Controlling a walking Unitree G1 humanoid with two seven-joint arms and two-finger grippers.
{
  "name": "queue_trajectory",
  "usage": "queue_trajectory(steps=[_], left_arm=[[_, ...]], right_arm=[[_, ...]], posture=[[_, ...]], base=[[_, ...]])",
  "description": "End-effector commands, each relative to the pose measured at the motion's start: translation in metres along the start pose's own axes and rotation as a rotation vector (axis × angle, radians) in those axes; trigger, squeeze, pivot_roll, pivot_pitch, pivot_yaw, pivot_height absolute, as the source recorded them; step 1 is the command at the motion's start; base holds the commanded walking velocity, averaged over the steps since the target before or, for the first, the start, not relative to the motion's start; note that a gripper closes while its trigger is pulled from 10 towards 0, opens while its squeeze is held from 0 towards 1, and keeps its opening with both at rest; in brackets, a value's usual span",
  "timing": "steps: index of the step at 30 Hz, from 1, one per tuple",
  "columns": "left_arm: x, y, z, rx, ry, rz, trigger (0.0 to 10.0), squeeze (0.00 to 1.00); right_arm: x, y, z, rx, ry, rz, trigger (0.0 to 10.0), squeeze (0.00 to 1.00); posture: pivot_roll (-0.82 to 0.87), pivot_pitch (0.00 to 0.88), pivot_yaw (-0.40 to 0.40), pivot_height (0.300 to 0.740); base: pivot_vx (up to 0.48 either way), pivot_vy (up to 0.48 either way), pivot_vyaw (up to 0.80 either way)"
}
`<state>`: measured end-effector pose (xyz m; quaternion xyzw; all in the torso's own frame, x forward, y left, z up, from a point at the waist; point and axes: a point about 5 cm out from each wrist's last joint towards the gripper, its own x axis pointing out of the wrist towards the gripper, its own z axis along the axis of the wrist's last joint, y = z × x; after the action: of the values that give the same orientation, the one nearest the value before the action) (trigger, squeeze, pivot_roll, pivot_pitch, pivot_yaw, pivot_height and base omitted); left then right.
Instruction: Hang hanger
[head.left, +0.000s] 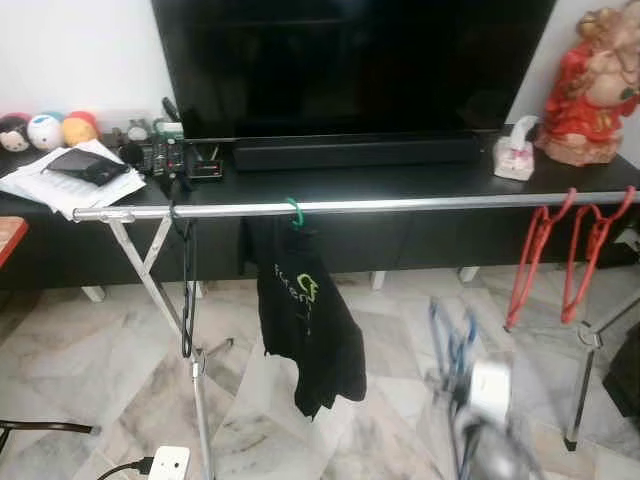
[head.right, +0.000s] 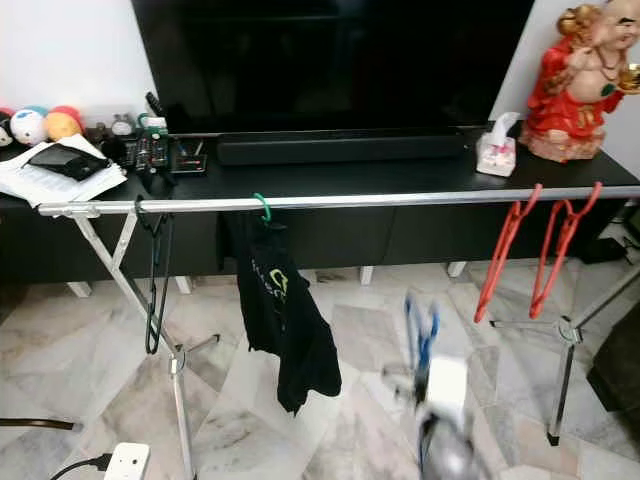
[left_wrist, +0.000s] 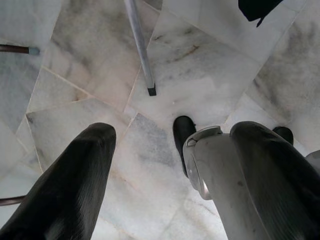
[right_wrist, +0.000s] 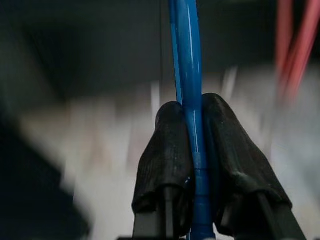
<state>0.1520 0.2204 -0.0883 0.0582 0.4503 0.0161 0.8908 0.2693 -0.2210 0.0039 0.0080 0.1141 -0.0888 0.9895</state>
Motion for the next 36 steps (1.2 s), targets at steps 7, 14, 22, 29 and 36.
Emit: queue_trajectory(steps=[7, 14, 22, 29, 36], left_arm=[[-0.002, -0.002, -0.007, 0.033, 0.031, -0.019, 10.0, 0.00], [-0.001, -0.003, -0.007, 0.031, 0.029, -0.021, 10.0, 0.00], [-0.001, -0.003, -0.007, 0.032, 0.032, -0.023, 10.0, 0.00], [-0.001, -0.003, -0.007, 0.031, 0.033, -0.023, 10.0, 0.00], [-0.001, -0.005, -0.007, 0.034, 0.032, -0.031, 10.0, 0.00]], right_arm=[[0.002, 0.004, 0.008, 0.043, -0.061, -0.005, 10.0, 0.00], [0.006, 0.006, 0.013, 0.050, -0.065, 0.004, 10.0, 0.00], [0.006, 0.013, 0.012, 0.040, -0.064, 0.065, 10.0, 0.00], [-0.004, 0.028, 0.001, -0.040, -0.038, 0.218, 10.0, 0.00], [-0.005, 0.022, 0.000, -0.027, -0.047, 0.179, 10.0, 0.00]], posture=[[-0.08, 0.000, -0.046, 0.740], [-0.08, 0.000, -0.051, 0.740], [-0.08, 0.000, -0.051, 0.740], [-0.08, 0.000, -0.051, 0.740], [-0.09, 0.000, -0.049, 0.740]], base=[[0.000, 0.000, 0.00], [0.000, 0.000, 0.00], [0.000, 0.000, 0.00], [0.000, 0.000, 0.00], [0.000, 0.000, 0.00]])
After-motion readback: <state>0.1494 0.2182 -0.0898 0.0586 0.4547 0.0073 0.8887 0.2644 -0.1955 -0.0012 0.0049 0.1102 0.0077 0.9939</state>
